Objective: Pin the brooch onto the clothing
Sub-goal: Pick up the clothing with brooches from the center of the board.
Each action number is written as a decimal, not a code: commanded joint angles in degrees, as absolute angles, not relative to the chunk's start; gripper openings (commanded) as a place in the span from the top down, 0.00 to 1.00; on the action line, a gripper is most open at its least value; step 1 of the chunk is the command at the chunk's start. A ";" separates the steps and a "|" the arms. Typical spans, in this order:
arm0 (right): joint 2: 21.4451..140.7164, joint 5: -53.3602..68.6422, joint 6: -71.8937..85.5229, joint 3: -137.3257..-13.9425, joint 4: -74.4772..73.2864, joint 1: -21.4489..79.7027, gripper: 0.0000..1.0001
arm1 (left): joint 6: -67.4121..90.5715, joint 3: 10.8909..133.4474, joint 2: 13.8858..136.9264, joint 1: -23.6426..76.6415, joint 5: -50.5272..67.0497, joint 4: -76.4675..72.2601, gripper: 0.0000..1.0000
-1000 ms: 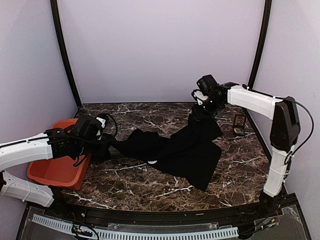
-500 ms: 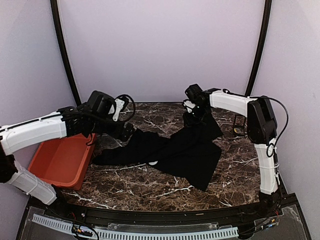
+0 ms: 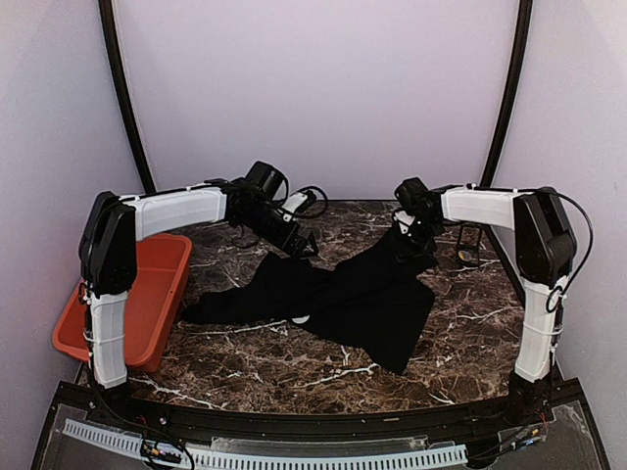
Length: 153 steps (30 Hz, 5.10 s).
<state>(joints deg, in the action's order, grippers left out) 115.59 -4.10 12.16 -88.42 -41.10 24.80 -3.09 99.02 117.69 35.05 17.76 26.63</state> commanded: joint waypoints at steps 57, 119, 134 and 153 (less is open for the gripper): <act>98.60 19.58 -11.96 -85.25 -30.22 24.43 0.21 | -14.13 99.20 102.33 38.69 34.99 28.11 0.97; 117.82 32.50 -48.55 -89.03 -41.05 32.22 0.23 | -23.15 68.94 79.72 59.21 7.73 40.26 0.98; 125.52 34.59 -54.58 -106.07 -52.63 37.63 0.23 | -4.19 50.82 76.89 59.33 2.80 18.57 0.98; 132.16 35.25 -56.57 -109.90 -56.41 38.53 0.99 | -4.02 51.75 76.28 59.33 -3.19 20.38 0.98</act>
